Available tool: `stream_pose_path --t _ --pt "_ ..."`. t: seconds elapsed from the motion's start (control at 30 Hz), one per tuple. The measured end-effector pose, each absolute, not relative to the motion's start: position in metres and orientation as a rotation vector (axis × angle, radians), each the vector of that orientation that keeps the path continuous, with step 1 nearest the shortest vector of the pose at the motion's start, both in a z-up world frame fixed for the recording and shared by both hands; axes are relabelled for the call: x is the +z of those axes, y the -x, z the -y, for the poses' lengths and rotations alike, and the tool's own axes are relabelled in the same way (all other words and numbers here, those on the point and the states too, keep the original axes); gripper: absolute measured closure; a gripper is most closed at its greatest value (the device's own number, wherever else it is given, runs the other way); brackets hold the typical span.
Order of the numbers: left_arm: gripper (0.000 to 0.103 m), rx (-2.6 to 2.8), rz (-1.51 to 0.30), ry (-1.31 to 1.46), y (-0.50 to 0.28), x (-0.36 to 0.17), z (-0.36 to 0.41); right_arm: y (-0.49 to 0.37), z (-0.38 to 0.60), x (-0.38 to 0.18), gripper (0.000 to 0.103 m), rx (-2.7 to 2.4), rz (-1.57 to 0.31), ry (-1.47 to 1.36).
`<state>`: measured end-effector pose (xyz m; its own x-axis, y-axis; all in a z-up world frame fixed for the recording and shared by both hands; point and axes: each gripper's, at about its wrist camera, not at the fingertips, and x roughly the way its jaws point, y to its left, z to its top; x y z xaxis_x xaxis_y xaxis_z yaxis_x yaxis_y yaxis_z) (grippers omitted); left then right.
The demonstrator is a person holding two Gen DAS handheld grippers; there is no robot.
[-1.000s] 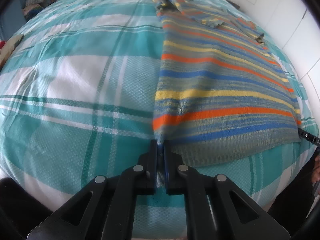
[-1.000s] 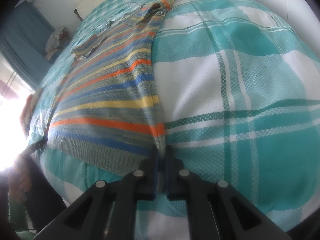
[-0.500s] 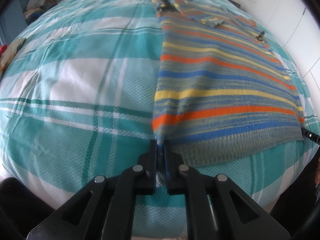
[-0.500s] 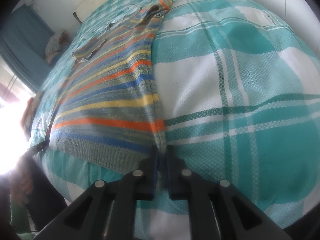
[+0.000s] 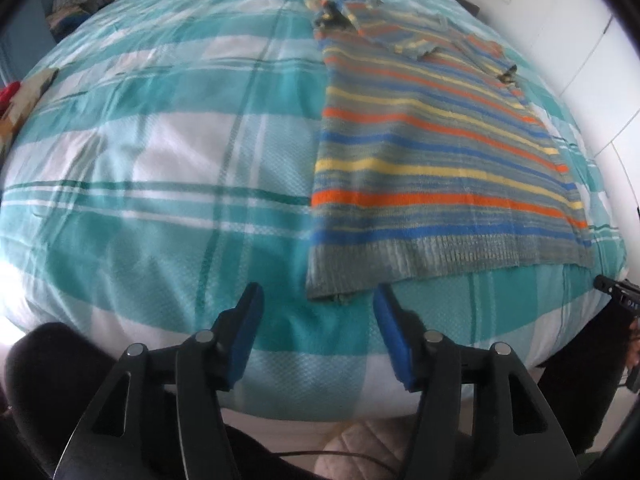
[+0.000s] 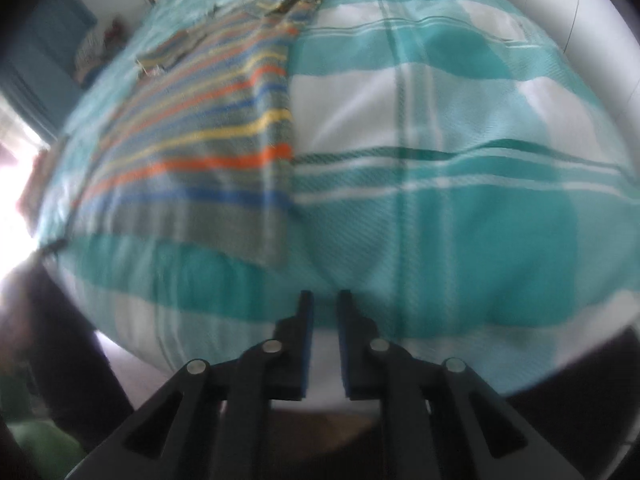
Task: Fold small clothes
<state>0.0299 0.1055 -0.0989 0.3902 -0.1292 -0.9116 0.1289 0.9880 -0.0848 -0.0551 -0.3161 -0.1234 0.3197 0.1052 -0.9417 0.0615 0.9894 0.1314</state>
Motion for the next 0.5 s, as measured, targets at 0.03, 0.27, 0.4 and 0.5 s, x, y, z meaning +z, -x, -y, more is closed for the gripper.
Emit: stream_pose_path --t 0.03,0.27,0.4,0.5 --pt "0.037 -0.155 -1.135 0.004 -0.031 -0.091 -0.107 0.054 0.321 -0.111 0.091 0.002 -1.226 -0.094" --pt "0.019 -0.206 -0.877 0.035 -0.069 -0.058 -0.071 -0.033 0.312 -0.02 0.057 0.014 -0.909 0.232" --pt "0.019 -0.248 -0.846 0.058 -0.087 -0.097 -0.043 -0.118 0.266 -0.019 0.049 0.233 -0.835 0.376" --pt "0.019 -0.265 -0.863 0.038 -0.086 -0.12 -0.037 -0.18 0.223 -0.044 0.049 0.342 -0.869 0.51"
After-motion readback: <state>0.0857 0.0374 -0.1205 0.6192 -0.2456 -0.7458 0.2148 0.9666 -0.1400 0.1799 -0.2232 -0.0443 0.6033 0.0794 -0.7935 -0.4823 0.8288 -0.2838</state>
